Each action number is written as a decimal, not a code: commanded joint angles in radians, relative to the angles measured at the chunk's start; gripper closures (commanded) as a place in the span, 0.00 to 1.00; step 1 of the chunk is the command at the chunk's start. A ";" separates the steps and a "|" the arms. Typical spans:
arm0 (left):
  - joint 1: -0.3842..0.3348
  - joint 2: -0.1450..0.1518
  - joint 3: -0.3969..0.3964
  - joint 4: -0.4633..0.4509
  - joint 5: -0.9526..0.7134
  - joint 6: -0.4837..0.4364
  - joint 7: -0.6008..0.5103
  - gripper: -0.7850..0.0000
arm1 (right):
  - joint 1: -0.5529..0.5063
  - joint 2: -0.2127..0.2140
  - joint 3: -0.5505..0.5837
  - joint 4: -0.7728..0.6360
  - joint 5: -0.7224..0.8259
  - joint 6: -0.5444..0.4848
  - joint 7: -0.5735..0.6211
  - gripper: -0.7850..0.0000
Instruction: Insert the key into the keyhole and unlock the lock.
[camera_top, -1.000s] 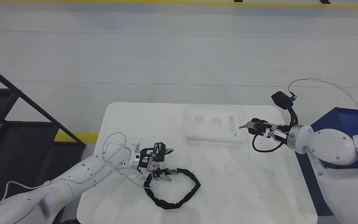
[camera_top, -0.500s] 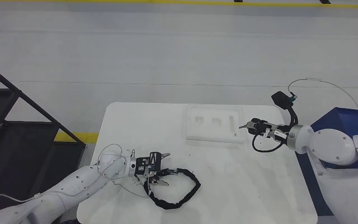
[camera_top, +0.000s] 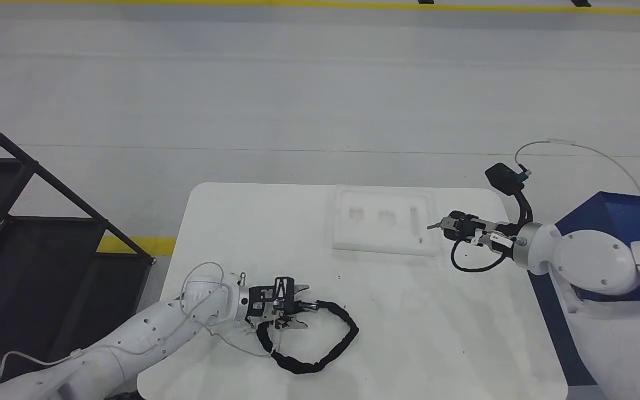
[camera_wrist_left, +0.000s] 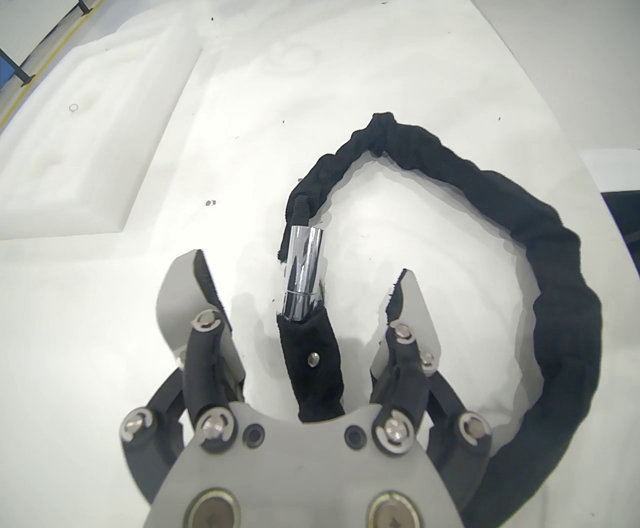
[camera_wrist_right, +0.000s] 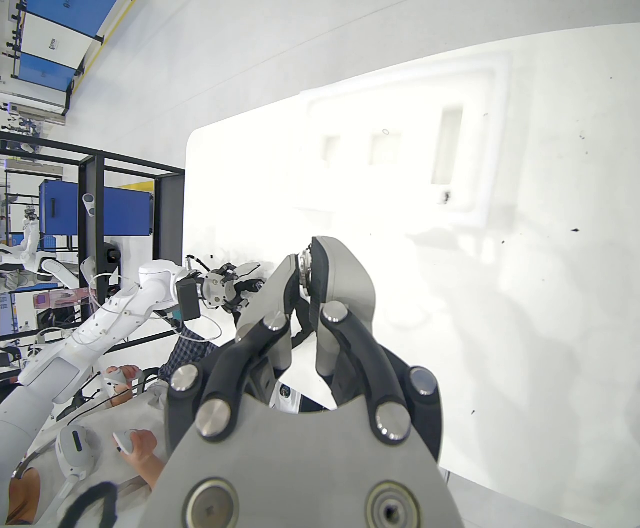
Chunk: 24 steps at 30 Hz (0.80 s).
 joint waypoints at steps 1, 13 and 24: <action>0.002 -0.005 -0.004 0.009 0.001 0.000 -0.008 0.49 | 0.000 0.000 0.000 0.000 0.000 0.000 0.000 1.00; 0.003 -0.038 -0.019 0.035 0.007 -0.030 -0.045 1.00 | 0.000 0.000 0.000 0.000 0.000 0.000 0.000 1.00; -0.055 -0.062 -0.077 0.042 -0.092 -0.183 0.009 1.00 | 0.000 0.000 0.000 0.000 0.000 0.000 0.000 1.00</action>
